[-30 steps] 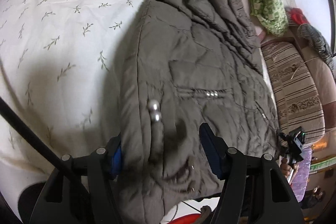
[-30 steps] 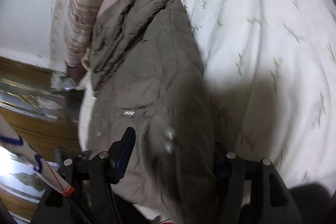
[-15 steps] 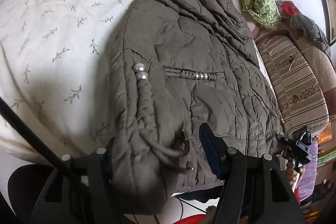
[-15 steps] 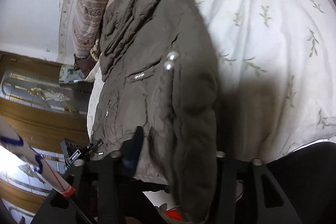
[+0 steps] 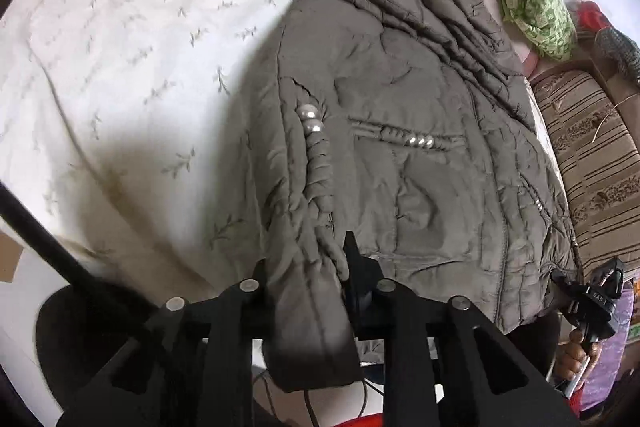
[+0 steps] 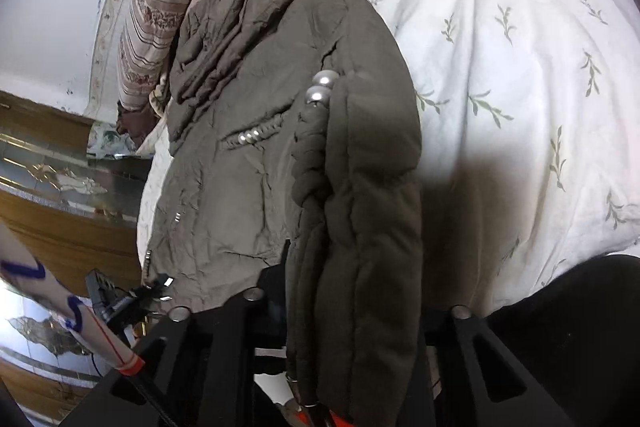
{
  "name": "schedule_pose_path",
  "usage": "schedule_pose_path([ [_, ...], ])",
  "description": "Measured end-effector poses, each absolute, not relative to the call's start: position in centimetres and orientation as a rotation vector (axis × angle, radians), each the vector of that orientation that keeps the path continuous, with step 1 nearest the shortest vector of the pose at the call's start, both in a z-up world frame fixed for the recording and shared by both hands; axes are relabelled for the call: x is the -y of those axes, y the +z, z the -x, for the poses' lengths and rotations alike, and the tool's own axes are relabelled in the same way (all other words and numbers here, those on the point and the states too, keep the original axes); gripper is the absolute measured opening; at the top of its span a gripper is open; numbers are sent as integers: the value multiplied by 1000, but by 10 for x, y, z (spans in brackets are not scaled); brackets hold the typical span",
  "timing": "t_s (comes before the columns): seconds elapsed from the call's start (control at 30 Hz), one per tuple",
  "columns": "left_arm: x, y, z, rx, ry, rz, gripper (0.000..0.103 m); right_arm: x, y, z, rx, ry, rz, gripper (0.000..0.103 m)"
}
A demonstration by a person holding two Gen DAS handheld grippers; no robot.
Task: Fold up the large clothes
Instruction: 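Grasp the hem with the left gripper while the right gripper grasps the hem too, lifting it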
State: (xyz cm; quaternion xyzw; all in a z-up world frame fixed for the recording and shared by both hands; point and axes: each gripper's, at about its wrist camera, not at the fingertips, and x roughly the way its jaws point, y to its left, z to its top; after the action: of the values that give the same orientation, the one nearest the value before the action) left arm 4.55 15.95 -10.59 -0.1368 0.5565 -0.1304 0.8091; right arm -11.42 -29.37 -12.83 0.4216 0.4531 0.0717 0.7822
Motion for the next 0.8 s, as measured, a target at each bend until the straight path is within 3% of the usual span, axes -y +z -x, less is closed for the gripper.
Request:
schedule_pose_path([
  [0.23,-180,-47,-15,-1090,-341,355,17,303,-80,131,-862,244,-948,17],
  [0.43,-173,-44,6,-1083,-303,234,17,298,-59,156,-861,264,-874,17],
  [0.6,-175,-35,-15,-1071,-298,277,17,293,-49,147,-889,248,-826,17],
  [0.8,-175,3,-71,-1012,-303,342,18,300,0,103,-812,262,-752,17],
])
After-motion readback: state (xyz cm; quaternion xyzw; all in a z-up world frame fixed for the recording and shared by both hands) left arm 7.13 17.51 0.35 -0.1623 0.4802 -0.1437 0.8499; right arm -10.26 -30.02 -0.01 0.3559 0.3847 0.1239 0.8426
